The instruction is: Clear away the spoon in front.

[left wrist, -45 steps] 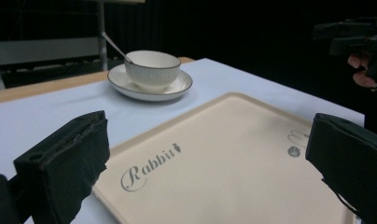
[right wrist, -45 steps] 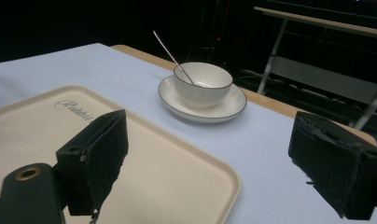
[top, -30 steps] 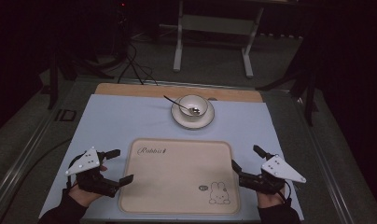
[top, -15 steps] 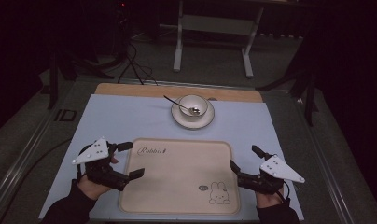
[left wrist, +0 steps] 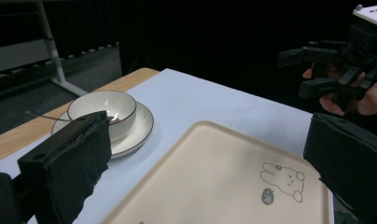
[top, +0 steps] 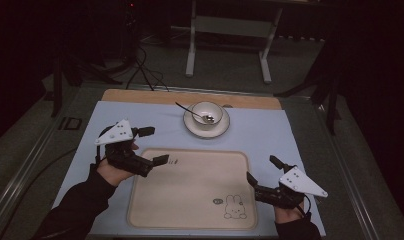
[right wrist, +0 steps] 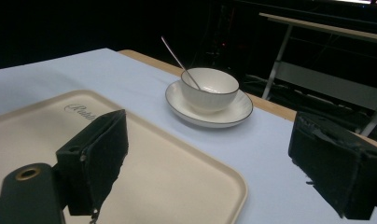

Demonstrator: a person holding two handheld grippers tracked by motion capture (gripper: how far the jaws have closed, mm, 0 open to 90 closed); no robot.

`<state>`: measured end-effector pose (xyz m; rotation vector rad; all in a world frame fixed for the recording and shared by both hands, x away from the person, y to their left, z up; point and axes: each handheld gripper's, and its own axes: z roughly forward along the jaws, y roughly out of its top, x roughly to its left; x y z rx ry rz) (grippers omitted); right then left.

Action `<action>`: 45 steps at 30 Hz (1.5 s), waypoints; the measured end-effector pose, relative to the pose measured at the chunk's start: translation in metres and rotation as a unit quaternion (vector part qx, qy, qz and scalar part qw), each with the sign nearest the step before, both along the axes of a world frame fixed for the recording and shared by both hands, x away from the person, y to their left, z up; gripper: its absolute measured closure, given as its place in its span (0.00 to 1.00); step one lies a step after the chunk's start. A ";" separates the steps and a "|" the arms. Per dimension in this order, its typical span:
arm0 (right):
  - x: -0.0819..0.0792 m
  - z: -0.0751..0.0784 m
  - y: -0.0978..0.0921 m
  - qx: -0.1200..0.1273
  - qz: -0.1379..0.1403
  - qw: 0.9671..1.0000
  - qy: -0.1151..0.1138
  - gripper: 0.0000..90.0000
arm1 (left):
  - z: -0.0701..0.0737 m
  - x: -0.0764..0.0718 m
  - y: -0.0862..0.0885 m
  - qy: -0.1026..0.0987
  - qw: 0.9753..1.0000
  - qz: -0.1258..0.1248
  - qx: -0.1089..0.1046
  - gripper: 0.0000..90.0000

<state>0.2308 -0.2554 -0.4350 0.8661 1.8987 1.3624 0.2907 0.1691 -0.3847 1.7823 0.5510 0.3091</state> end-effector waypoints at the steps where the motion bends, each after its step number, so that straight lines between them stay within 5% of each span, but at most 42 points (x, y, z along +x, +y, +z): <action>1: 0.000 0.000 0.000 -0.001 0.000 1.000 -0.001 0.13 | 0.001 0.003 -0.002 0.001 1.000 0.000 0.000 0.02; 11: -0.001 0.000 0.000 -0.001 0.004 1.000 -0.001 0.13 | 0.003 0.032 -0.016 0.004 1.000 0.024 -0.012 0.04; 22: -0.003 0.001 -0.002 0.007 0.005 1.000 -0.010 0.13 | -0.010 0.077 -0.027 0.039 0.996 0.074 -0.029 0.07; 30: -0.004 0.001 -0.001 0.007 0.007 1.000 -0.014 0.13 | -0.029 0.104 -0.030 0.082 0.987 0.130 -0.036 0.15; 31: -0.003 0.001 -0.002 0.007 0.007 1.000 -0.014 0.13 | -0.034 0.110 -0.030 0.100 0.984 0.142 -0.046 0.15; 34: -0.003 0.001 -0.002 0.008 0.006 1.000 -0.013 0.13 | -0.038 0.114 -0.032 0.105 0.982 0.151 -0.047 0.16; 38: -0.003 0.001 -0.002 0.007 0.008 1.000 -0.013 0.13 | -0.050 0.125 -0.035 0.123 0.974 0.182 -0.056 0.17; 45: -0.003 0.001 -0.002 0.009 0.006 1.000 -0.011 0.13 | -0.068 0.139 -0.043 0.134 0.966 0.213 -0.061 0.22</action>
